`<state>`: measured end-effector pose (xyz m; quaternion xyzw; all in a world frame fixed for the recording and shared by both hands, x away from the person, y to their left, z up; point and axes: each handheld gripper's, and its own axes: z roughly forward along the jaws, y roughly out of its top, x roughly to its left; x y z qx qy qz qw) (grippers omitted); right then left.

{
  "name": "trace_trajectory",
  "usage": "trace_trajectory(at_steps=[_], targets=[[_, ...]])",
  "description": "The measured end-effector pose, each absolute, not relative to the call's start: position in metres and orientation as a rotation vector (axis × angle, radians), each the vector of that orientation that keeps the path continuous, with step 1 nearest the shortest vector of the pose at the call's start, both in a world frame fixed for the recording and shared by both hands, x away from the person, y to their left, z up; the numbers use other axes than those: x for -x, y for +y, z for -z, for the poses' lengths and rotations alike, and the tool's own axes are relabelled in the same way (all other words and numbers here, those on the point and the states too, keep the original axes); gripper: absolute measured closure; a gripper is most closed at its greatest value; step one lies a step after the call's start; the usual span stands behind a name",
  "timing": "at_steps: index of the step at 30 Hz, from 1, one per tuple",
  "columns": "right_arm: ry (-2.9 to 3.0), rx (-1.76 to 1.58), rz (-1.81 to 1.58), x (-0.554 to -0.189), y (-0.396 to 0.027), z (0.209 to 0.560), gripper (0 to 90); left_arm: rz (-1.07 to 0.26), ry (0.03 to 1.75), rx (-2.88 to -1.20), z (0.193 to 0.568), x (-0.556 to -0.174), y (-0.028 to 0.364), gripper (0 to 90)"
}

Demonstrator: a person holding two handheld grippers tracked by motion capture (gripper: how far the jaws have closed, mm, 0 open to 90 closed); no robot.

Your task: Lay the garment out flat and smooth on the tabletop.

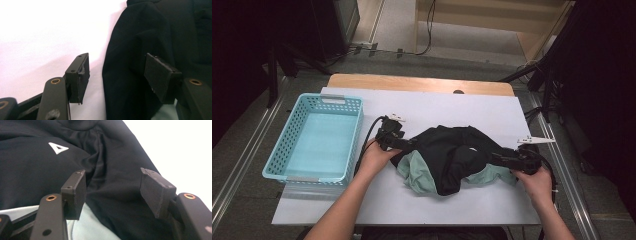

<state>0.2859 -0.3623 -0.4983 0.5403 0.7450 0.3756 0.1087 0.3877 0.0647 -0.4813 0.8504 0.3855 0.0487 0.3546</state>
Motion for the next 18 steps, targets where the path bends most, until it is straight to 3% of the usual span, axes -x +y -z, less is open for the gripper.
trace_trajectory(at_steps=[18], targets=[[2.176, -1.561, -1.076, -0.313, -0.365, 0.503, 36.5, -0.13, 0.944, -2.233, 0.491, -0.396, 0.045, 38.5]])
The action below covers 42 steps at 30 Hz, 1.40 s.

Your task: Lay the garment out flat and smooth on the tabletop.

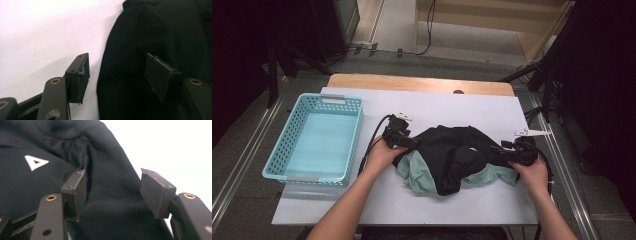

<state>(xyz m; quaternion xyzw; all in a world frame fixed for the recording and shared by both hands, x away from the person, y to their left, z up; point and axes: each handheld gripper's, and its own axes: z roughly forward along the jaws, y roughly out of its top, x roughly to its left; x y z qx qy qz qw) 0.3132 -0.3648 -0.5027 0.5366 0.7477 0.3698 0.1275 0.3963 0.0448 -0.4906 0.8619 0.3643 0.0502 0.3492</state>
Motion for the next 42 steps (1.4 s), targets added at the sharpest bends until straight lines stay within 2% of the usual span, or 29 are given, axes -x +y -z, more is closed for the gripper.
trace_trajectory(at_steps=[10, 13, 19, 24, 26, 30, 34, 42], targets=[[2.225, -1.584, -0.994, -0.323, -0.363, 0.515, 36.6, -0.145, 0.886, -2.263, 0.501, -0.395, 0.036, 42.8], [2.23, -1.564, -0.991, -0.323, -0.362, 0.517, 37.3, -0.16, 0.878, -2.257, 0.503, -0.393, 0.035, 46.7], [2.226, -1.521, -0.989, -0.32, -0.36, 0.52, 45.6, -0.151, 0.888, -2.254, 0.502, -0.391, 0.035, 50.1], [2.226, -1.503, -0.998, -0.316, -0.356, 0.521, 61.0, -0.14, 0.898, -2.253, 0.502, -0.391, 0.035, 53.2], [2.241, -1.51, -1.016, -0.316, -0.355, 0.521, 69.1, -0.083, 0.893, -2.255, 0.501, -0.391, 0.036, 58.8], [2.255, -1.578, -1.028, -0.317, -0.357, 0.52, 82.9, -0.018, 0.887, -2.262, 0.502, -0.392, 0.039, 76.1], [2.262, -1.642, -1.028, -0.319, -0.359, 0.518, 86.0, 0.012, 0.906, -2.268, 0.501, -0.393, 0.041, 86.4], [2.29, -1.706, -1.045, -0.324, -0.364, 0.512, 87.4, -0.039, 0.93, -2.195, 0.484, -0.393, 0.052, 87.8]])
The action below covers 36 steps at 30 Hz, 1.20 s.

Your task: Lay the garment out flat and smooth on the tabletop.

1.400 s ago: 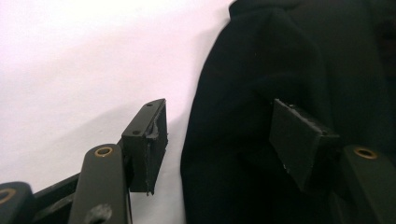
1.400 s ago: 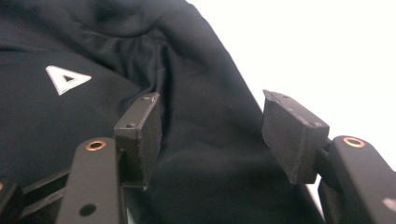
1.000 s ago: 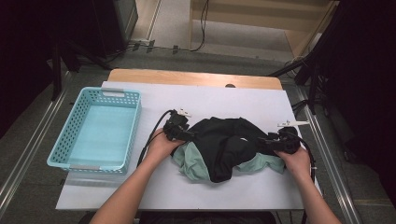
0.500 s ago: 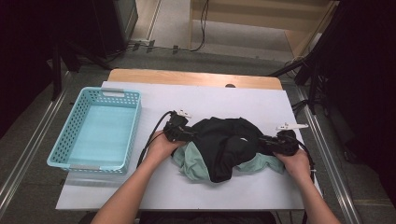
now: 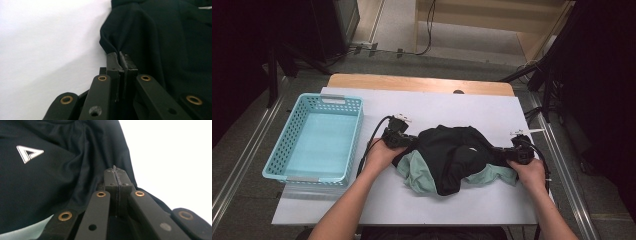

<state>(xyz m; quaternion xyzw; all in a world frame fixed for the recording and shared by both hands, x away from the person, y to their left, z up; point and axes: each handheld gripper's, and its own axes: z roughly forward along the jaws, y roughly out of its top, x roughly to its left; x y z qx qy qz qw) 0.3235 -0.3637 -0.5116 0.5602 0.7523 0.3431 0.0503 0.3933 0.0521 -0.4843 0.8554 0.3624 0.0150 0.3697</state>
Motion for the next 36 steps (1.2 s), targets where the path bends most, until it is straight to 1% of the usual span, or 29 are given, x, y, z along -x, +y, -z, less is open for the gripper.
trace_trajectory(at_steps=[9, 15, 24, 36], targets=[[2.174, -1.698, -1.1, -0.32, -0.373, 0.489, 87.8, -0.094, 0.901, -2.14, 0.466, -0.395, 0.055, 87.9], [2.141, -1.679, -1.096, -0.324, -0.374, 0.481, 87.9, -0.108, 0.923, -2.12, 0.464, -0.401, 0.055, 87.9], [2.132, -1.656, -1.11, -0.342, -0.376, 0.47, 87.9, -0.078, 0.974, -2.086, 0.453, -0.416, 0.057, 88.9], [2.131, -1.664, -1.09, -0.378, -0.376, 0.465, 88.0, -0.112, 1.039, -2.055, 0.447, -0.441, 0.058, 89.0]])
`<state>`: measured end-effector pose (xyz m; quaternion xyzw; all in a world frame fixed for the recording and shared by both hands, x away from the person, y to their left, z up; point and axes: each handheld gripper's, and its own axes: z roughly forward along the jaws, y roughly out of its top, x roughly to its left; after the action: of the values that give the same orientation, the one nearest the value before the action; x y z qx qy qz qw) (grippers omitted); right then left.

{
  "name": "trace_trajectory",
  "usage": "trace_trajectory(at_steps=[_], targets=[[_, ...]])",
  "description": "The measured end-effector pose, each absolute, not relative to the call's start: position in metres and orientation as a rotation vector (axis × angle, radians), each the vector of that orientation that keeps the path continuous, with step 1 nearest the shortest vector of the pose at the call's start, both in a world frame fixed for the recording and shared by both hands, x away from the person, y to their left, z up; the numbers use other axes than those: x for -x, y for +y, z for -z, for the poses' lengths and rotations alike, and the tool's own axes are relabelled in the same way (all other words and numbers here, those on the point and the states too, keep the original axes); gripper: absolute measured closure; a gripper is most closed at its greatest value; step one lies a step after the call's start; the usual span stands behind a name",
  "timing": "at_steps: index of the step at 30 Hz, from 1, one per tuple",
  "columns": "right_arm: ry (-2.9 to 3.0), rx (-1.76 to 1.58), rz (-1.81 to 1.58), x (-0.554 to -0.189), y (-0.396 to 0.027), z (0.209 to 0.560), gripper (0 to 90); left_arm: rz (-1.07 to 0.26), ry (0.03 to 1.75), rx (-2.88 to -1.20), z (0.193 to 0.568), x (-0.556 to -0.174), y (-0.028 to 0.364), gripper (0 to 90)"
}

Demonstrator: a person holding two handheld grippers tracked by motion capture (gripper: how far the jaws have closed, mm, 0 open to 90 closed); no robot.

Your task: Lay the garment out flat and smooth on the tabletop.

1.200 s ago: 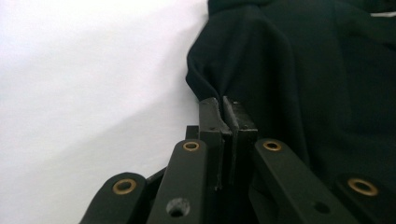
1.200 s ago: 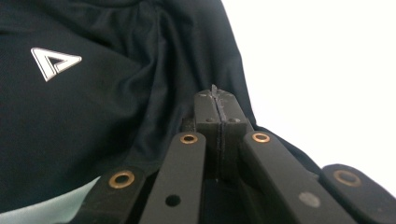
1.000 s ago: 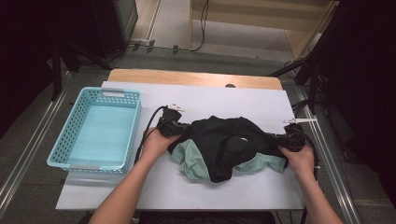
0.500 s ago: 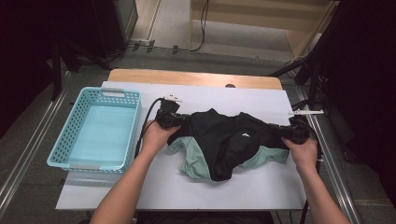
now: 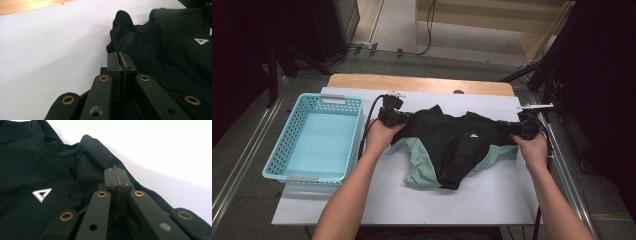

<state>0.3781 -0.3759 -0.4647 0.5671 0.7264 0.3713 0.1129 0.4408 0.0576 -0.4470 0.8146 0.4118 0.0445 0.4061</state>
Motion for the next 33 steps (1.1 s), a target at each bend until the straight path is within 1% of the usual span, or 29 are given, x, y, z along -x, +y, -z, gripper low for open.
trace_trajectory(at_steps=[7, 11, 14, 15, 16, 17, 18, 20, 23, 25, 28, 32, 33], targets=[[2.116, -1.677, -1.111, -0.397, -0.375, 0.456, 88.0, -0.177, 1.051, -2.057, 0.436, -0.457, 0.058, 89.1], [2.109, -1.644, -1.095, -0.407, -0.371, 0.44, 88.0, -0.203, 1.043, -2.017, 0.421, -0.466, 0.059, 89.1], [2.079, -1.626, -1.087, -0.417, -0.368, 0.426, 87.9, -0.26, 1.039, -1.981, 0.409, -0.472, 0.058, 88.7], [2.065, -1.622, -1.072, -0.42, -0.366, 0.424, 86.5, -0.276, 1.045, -1.974, 0.408, -0.473, 0.058, 88.1], [2.06, -1.625, -1.066, -0.424, -0.365, 0.423, 81.8, -0.264, 1.049, -1.963, 0.409, -0.475, 0.058, 84.1], [2.057, -1.628, -1.076, -0.426, -0.364, 0.424, 71.7, -0.25, 1.051, -1.974, 0.411, -0.476, 0.058, 78.2], [2.052, -1.63, -1.08, -0.428, -0.363, 0.426, 67.1, -0.239, 1.057, -1.99, 0.413, -0.476, 0.058, 74.8], [2.074, -1.623, -1.069, -0.429, -0.36, 0.43, 62.0, -0.209, 1.058, -2.019, 0.419, -0.475, 0.058, 70.5], [2.105, -1.605, -1.058, -0.426, -0.356, 0.435, 58.6, -0.172, 1.058, -2.015, 0.425, -0.472, 0.06, 65.5], [2.114, -1.595, -1.047, -0.423, -0.355, 0.437, 54.9, -0.151, 1.057, -2.027, 0.428, -0.471, 0.06, 60.2], [2.117, -1.567, -1.06, -0.417, -0.355, 0.438, 50.3, -0.152, 1.047, -2.053, 0.43, -0.466, 0.059, 55.9], [2.116, -1.567, -1.099, -0.411, -0.358, 0.438, 45.4, -0.129, 1.025, -2.076, 0.43, -0.46, 0.058, 43.3], [2.12, -1.561, -1.107, -0.409, -0.359, 0.439, 44.0, -0.127, 1.019, -2.072, 0.43, -0.458, 0.059, 41.7]])
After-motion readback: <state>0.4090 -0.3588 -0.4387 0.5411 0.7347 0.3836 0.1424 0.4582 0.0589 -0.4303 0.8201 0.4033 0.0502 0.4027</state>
